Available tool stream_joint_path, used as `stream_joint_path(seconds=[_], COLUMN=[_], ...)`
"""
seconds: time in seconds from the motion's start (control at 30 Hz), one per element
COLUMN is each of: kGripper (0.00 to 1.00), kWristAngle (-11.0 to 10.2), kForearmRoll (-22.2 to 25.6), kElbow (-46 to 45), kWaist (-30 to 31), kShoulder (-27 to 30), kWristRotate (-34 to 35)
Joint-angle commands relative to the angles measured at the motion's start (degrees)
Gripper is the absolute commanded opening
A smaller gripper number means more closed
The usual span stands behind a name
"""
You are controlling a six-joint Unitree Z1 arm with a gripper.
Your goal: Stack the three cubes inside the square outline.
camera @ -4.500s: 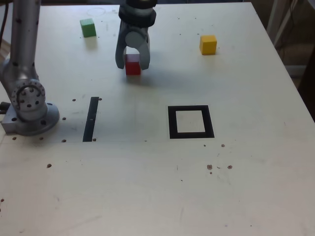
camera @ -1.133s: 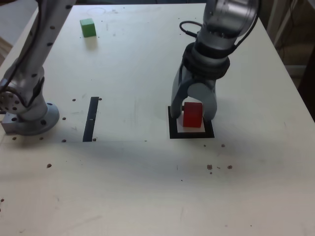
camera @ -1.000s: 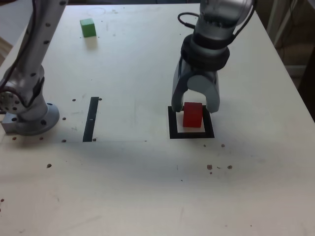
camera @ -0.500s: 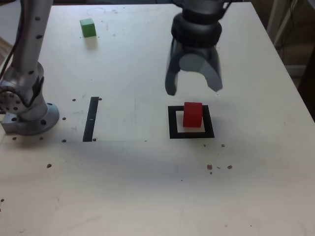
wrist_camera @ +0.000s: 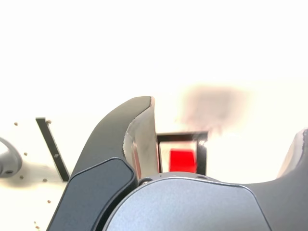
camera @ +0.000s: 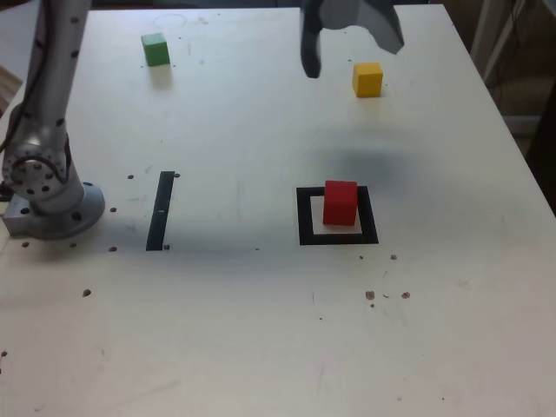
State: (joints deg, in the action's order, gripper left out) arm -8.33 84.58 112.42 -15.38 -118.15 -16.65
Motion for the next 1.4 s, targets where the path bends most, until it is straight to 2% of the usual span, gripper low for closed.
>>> stream_joint_path(seconds=[0.0,0.43,0.63,0.9,1.07,1.23,1.37], kGripper=[0.98,0.96,0.95,0.91,0.82,0.61,0.51], kWristAngle=[-0.3,-1.1,-1.2,-1.9,-2.5,-3.0,-3.0], kForearmRoll=[0.9,5.5,6.9,6.7,5.9,5.6,5.0], kElbow=[3.8,23.3,29.5,32.6,33.8,34.2,33.7], kWaist=[-1.7,-10.4,-12.8,-13.5,-13.7,-14.0,-14.1], kShoulder=[-3.1,-19.6,-24.5,-28.8,-29.8,-30.0,-30.2], kWristRotate=[-1.4,-6.9,-8.5,-9.0,-9.0,-9.0,-9.0])
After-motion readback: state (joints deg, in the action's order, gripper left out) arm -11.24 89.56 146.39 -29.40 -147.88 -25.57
